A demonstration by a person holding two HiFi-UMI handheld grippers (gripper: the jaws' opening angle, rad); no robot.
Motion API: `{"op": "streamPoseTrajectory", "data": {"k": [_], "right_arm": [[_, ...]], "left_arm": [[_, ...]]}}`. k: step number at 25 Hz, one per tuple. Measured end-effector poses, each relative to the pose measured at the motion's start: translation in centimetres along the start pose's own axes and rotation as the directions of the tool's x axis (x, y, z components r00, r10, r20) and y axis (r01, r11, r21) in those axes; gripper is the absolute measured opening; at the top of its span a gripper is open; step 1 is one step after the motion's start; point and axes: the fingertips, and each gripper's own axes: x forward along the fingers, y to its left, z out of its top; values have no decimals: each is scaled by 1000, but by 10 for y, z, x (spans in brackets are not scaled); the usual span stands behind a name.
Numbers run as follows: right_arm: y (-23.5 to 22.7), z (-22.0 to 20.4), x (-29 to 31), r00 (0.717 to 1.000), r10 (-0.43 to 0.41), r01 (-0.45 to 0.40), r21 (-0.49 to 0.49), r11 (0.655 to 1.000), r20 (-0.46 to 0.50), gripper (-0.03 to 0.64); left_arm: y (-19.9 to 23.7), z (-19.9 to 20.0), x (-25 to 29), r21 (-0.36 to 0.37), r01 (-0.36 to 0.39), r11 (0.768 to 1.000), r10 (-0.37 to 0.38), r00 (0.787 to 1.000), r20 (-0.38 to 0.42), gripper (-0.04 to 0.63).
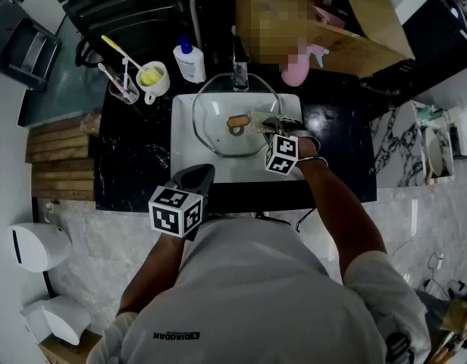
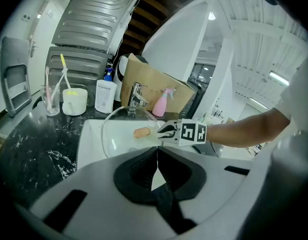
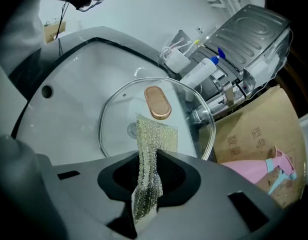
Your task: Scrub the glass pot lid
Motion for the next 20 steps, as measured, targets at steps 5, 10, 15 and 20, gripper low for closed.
{"op": "streamPoseTrajectory", "data": {"k": [5, 10, 15, 20], "right_arm": [[12, 2, 1, 1000, 21, -21, 23, 1000, -10, 94], [20, 5, 3, 999, 43, -42, 58, 997, -16, 94], [33, 12, 3, 996, 90, -89, 85, 992, -8, 94], [47, 19, 6, 990, 141, -141, 100, 985, 10, 95]], "left_arm": [[1, -2, 1, 5, 20, 1000, -20, 1000, -9, 15], [4, -6, -1, 7, 33, 999, -33, 999, -18, 15], [9, -8, -4, 10, 36, 999, -36, 999, -26, 15], [14, -10, -7, 14, 36, 999, -36, 999, -35, 15]]}}
